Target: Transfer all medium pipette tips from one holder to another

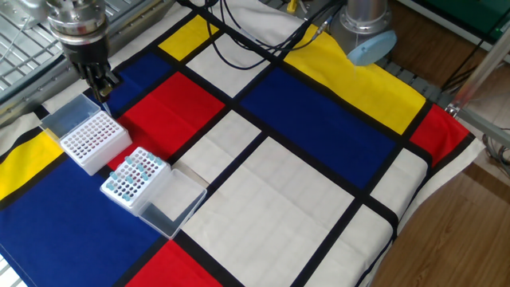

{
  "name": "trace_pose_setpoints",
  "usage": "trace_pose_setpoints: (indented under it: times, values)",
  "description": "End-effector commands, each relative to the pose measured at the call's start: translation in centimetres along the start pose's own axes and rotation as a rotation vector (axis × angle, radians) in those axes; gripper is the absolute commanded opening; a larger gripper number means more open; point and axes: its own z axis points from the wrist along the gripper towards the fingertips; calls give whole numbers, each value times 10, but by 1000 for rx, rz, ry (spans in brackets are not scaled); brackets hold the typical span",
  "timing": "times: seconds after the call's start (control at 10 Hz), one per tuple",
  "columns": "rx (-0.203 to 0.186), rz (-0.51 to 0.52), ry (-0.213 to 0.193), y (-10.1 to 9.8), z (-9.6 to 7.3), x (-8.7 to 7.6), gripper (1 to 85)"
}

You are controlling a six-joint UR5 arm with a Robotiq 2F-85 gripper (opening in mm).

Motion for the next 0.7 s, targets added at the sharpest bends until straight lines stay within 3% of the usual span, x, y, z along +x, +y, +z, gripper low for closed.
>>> trace_pose_setpoints:
  times: [0.0, 0.1, 0.2, 0.3, 0.5, 0.6]
  values:
    - [-12, 70, 5, 14, -1, -5, 17]
    - [2, 138, 9, 10, -1, -4, 17]
    - [58, 207, 3, -4, -1, -4, 17]
    - [86, 259, -4, -11, -2, -4, 17]
    - [146, 325, -1, -26, -3, 0, 17]
    - [154, 317, 8, -28, -4, 2, 17]
